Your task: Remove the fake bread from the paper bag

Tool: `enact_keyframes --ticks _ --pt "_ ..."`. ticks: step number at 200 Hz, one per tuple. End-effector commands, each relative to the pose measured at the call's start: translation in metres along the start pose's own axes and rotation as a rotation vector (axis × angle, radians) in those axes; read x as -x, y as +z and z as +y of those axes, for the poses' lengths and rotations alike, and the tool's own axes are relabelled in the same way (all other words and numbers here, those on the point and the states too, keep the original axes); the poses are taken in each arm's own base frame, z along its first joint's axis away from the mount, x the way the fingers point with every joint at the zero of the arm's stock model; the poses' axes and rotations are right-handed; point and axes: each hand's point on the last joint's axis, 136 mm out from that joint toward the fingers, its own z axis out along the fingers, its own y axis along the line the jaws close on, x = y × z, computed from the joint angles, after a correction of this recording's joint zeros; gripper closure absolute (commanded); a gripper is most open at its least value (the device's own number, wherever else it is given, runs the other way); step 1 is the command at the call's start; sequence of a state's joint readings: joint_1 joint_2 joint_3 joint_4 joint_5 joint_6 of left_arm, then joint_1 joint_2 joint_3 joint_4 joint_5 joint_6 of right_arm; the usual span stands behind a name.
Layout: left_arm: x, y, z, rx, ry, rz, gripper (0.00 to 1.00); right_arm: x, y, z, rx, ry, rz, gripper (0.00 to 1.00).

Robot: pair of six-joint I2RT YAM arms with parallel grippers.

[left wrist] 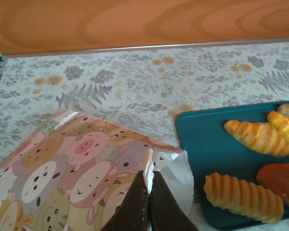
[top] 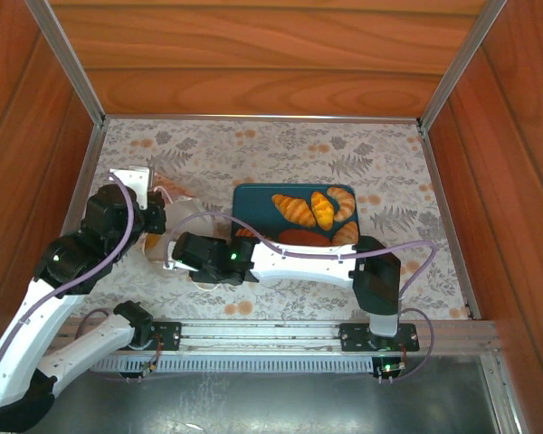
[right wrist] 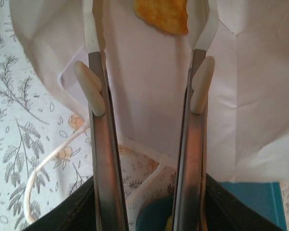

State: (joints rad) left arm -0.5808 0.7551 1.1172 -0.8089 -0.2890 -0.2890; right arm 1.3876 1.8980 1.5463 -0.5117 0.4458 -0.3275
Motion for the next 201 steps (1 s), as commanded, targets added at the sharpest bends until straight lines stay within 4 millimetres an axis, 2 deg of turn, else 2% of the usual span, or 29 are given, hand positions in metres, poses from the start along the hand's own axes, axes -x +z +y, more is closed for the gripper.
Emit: enact_keyframes --ticks 1,72,92,118,156,176,188,192,201 --pt "0.011 -0.004 -0.007 -0.037 -0.016 -0.016 1.00 0.026 -0.005 -0.012 -0.049 0.033 -0.083 0.51" --pt "0.011 -0.004 -0.011 -0.059 -0.027 -0.012 1.00 0.026 0.028 -0.005 -0.067 -0.028 -0.036 0.51" --pt "0.011 -0.005 -0.010 -0.057 -0.038 -0.014 1.00 0.031 0.029 -0.008 -0.080 -0.030 -0.048 0.56" --pt "0.011 -0.005 -0.010 -0.056 -0.043 -0.016 1.00 0.025 0.031 -0.011 -0.102 -0.018 -0.017 0.65" --pt "0.009 -0.005 -0.005 -0.032 -0.036 -0.021 1.00 0.018 0.013 -0.023 -0.106 0.096 -0.027 0.76" --pt "0.005 -0.006 -0.001 -0.016 -0.024 -0.025 1.00 0.013 -0.001 -0.030 -0.085 0.201 -0.049 0.77" --pt "0.001 -0.008 0.002 -0.013 -0.002 -0.028 1.00 0.013 -0.011 -0.028 -0.049 0.265 -0.069 0.78" --pt "-0.001 -0.010 0.001 -0.021 0.015 -0.027 1.00 0.006 -0.011 -0.041 -0.044 0.325 -0.065 0.78" --pt "-0.006 -0.013 0.002 -0.032 0.048 -0.025 1.00 0.003 -0.016 -0.040 0.011 0.395 -0.077 0.78"
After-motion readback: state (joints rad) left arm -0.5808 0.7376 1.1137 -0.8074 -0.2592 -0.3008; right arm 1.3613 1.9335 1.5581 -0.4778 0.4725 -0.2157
